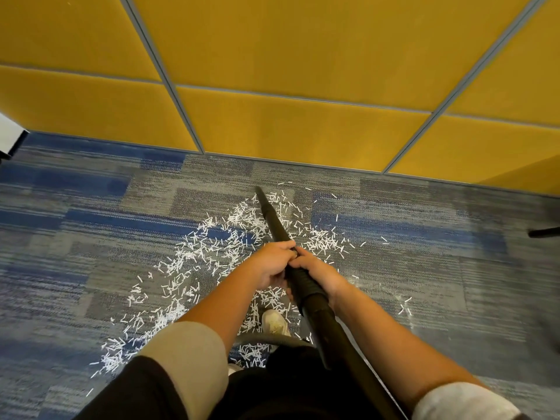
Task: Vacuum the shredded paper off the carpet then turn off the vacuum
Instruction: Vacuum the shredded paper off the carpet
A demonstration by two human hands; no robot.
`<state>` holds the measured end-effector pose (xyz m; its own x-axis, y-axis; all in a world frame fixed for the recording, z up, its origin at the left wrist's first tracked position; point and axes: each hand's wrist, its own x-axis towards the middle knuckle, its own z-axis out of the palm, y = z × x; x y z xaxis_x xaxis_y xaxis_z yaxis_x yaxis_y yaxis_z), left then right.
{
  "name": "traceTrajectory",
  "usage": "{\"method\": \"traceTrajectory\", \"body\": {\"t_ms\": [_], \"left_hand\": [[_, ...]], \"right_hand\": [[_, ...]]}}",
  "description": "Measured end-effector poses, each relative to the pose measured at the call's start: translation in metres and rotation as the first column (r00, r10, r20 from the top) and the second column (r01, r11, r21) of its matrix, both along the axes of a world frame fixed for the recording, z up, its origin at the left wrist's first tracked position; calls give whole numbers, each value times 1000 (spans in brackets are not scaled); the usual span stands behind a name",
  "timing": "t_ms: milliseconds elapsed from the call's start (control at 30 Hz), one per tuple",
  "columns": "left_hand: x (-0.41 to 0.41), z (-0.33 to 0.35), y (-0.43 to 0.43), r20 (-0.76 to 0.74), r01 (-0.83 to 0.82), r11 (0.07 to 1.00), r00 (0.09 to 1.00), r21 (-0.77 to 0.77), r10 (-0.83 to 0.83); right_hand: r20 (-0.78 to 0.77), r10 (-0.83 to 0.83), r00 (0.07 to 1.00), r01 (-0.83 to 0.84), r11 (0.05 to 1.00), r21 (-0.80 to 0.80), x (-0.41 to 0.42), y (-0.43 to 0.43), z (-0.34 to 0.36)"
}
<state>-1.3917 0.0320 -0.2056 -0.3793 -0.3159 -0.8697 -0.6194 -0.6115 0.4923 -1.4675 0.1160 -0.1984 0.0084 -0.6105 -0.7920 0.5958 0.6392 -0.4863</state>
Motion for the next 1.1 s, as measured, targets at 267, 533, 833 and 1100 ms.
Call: {"method": "traceTrajectory", "body": {"t_ms": [267,533,833,1100], "left_hand": [[-27,-6,2,7,91,996,996,-12,-91],[-53,-1,4,-18,147,989,989,-9,-147],[-62,-4,0,-19,156,988,988,4,-156],[-78,-10,4,-6,193,981,981,-7,-193]], "right_hand": [[-9,-79,997,79,997,-23,-21,8,2],[-15,-175,984,175,985,-1,-39,13,1],[-35,-166,986,166,986,14,-49,9,-4],[-14,-228,974,228,972,51,-58,16,-8]]}}
